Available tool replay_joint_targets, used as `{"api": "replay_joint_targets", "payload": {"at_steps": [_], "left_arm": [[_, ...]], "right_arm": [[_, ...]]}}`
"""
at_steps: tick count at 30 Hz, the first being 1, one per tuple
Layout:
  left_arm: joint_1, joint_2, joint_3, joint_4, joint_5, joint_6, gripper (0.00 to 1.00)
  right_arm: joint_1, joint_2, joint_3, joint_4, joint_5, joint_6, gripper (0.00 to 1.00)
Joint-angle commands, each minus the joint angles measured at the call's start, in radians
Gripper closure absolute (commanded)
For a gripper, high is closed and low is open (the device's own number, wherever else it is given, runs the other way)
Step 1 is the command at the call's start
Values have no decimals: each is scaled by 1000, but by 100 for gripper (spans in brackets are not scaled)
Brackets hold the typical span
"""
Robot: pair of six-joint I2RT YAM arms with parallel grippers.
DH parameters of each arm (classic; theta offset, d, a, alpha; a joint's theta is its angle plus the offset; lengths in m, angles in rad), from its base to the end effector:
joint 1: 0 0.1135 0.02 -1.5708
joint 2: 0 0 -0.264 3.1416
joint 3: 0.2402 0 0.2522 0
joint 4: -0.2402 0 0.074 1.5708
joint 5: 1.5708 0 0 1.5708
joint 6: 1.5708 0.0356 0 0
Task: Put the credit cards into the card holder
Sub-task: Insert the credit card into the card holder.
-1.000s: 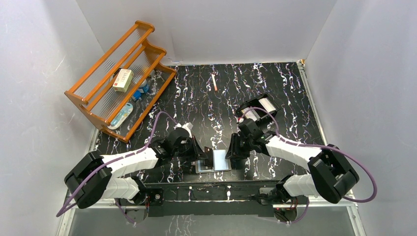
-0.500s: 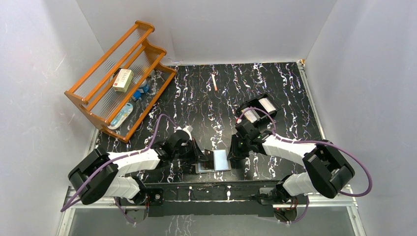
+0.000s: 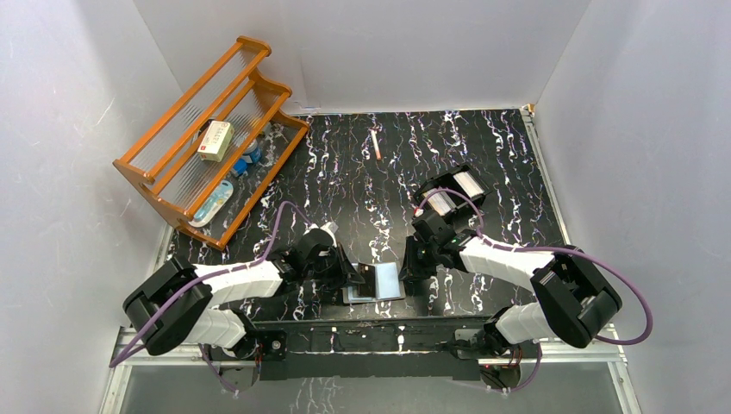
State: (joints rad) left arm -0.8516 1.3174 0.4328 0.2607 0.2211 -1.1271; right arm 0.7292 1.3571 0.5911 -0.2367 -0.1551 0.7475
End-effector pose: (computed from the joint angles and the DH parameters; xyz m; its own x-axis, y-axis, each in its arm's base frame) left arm 0.1547 -0.1885 0.1540 -0.9341 -0.2709 -0.2327 0.0179 0.6154 -0.7880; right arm 0.1760 0.1646 0.1529 -0.9506 0.0513 -0.3061 -0.1009 0.8815 0.4613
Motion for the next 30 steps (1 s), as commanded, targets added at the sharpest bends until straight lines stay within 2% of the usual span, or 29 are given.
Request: {"api": "replay_joint_targets", "payload": {"at_steps": [1, 9, 13, 18, 20, 23, 27, 30], "left_arm": [[5, 14, 8, -68, -31, -21, 100], [5, 13, -2, -82, -55, -73, 100], [3, 46, -6, 44, 0, -92, 100], [-11, 81, 3, 126, 30, -67, 100], [-13, 83, 16, 69, 10, -43, 100], [-13, 99, 18, 77, 16, -44, 100], [-16, 102, 22, 13, -17, -25, 92], [-19, 100, 17, 2, -13, -21, 100]], "right_arm": [[14, 4, 8, -2, 45, -16, 77], [18, 3, 6, 0, 45, -14, 77], [21, 15, 13, 5, 37, -14, 77], [23, 25, 15, 5, 37, -16, 78], [23, 18, 22, -13, 50, -20, 77], [22, 10, 28, -14, 54, -19, 75], [23, 1, 37, -16, 50, -12, 76], [23, -23, 39, -18, 60, -7, 78]]}}
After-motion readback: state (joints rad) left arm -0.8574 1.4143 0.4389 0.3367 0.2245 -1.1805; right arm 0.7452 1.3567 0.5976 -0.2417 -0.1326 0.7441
